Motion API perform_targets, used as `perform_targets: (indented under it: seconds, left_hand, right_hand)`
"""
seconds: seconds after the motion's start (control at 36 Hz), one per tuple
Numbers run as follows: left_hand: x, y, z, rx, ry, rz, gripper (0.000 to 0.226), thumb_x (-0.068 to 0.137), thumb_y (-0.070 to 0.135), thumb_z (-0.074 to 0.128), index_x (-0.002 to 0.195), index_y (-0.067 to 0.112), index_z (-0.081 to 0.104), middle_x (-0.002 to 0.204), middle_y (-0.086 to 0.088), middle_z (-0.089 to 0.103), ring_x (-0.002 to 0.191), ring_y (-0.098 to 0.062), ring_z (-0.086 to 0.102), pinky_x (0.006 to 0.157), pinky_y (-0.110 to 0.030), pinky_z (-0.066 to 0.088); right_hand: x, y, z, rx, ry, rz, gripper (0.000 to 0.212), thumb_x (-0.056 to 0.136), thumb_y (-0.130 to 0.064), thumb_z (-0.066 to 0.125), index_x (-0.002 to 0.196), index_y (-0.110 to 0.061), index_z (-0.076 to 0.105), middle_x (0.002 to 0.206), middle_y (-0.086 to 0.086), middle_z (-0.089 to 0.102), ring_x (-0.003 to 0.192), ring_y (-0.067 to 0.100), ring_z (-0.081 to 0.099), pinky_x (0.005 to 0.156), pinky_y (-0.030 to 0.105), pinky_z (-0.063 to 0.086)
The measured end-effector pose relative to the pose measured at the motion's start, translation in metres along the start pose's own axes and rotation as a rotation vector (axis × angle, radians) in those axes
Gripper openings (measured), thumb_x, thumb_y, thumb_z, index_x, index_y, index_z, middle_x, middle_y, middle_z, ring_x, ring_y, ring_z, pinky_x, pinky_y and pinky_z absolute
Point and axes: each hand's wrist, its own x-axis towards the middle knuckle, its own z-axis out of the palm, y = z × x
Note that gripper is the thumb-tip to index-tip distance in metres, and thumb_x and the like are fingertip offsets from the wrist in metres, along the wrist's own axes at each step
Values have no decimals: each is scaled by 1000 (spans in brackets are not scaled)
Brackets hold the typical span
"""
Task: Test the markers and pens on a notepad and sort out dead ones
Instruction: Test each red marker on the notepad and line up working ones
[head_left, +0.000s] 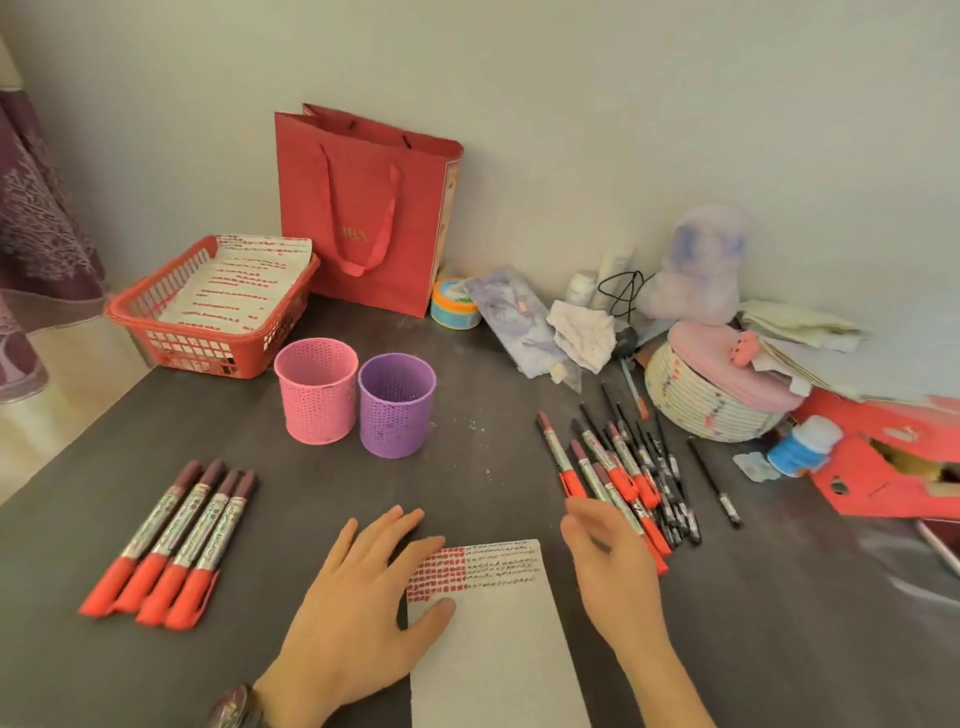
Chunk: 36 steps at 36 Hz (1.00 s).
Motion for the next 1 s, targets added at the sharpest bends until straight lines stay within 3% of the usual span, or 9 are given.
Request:
perform_targets:
  seconds: [0.08,0.22,0.42,0.58,0.72,0.81,0.86,0.94,1.0]
  left_hand:
    - [1,0,4,31,-34,28,83,76,92,13,151,56,14,161,28,-6,148,3,-15,122,-39,-15]
    - [3,-2,7,28,-6,41,85,76,94,18,152,56,7,161,28,-5,141,8,-20,119,-34,-20]
    - [5,-2,7,-22,56,33,85,79,92,20,149,46,31,162,22,18,150,1,6,122,-36,-7]
    - [2,-2,8,-11,52,44,83,78,91,27,149,46,31,162,20,19,151,-2,8,121,-36,-10]
    - [4,-4,9,-16,46,37,86,76,93,27,149,47,30,162,21,19,151,-2,9,119,-36,-10]
    - [3,-5,10,-14,49,37,87,76,93,26,149,46,29,162,21,19,151,-2,9,120,-36,-10]
    - [3,-4,10,-11,51,34,87,76,94,25,149,47,29,162,22,18,151,-2,8,120,-36,-10]
    - [2,-3,11,-12,52,35,87,76,94,25,150,47,27,162,23,15,151,-1,5,120,-36,-11]
    - [1,-3,11,-16,55,35,87,77,94,24,150,47,26,163,24,13,150,1,2,121,-36,-10]
  right_hand:
    - [27,0,-12,-163,59,-27,19,97,-25,65,116,-30,64,115,-14,66,109,5,63,82,7,41]
    - [59,-10,-15,-512,73,-102,36,96,-39,63,127,-21,61,122,-5,63,112,17,61,92,37,50]
    - [83,-17,-2,-885,0,-67,44,97,-45,52,133,-22,56,120,-1,69,109,27,64,76,37,48]
    - [88,-14,12,-1060,23,-109,45,98,-54,49,120,-16,59,116,7,66,105,33,64,79,41,54]
    - [89,-11,16,-1088,-14,-105,44,101,-45,49,126,-10,58,121,13,62,108,38,63,82,44,53]
    - [91,-13,11,-956,-71,-68,34,100,-40,51,93,-11,67,91,8,71,92,32,68,74,38,52]
    - [87,-15,6,-674,-110,-4,33,99,-40,56,80,-17,70,75,-1,73,79,23,68,73,36,52]
    - [68,-21,1,-122,-160,90,31,98,-33,62,76,-13,71,63,-7,66,63,11,64,60,29,55]
    - [48,-24,0,133,-183,108,22,98,-30,65,88,-12,74,70,-2,68,64,9,66,56,22,53]
